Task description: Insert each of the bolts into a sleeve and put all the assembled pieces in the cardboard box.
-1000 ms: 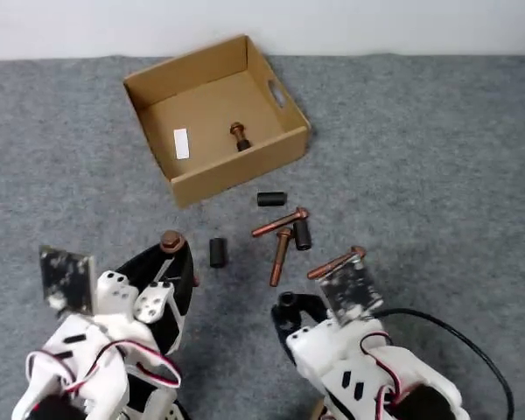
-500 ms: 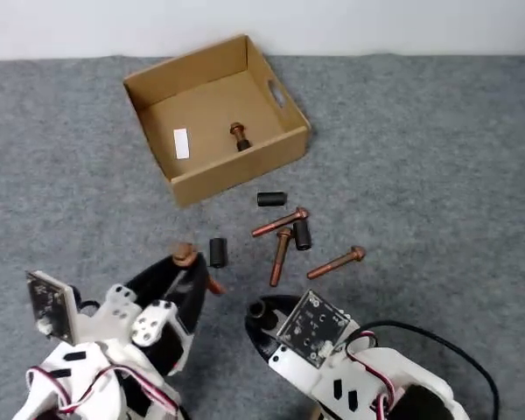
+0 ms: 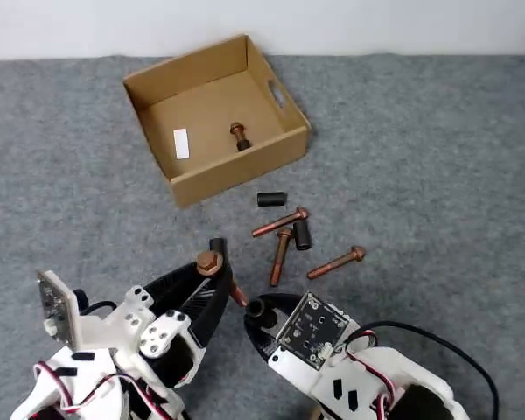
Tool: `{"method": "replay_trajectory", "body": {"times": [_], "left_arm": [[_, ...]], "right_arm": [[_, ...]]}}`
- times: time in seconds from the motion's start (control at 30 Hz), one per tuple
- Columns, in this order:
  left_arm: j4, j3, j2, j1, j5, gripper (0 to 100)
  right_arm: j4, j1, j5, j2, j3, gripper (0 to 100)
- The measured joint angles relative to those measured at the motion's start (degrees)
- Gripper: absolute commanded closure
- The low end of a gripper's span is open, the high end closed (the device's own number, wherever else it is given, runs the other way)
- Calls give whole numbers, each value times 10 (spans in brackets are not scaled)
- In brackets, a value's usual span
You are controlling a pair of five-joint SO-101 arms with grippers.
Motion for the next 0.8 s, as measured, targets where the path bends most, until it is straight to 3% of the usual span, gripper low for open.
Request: {"method": "replay_trajectory", "body": {"times": [0.8], "left_arm": [[-32, 60, 0, 47, -4, 995]], "right_arm": [[0, 0, 0, 11, 1, 990]]}}
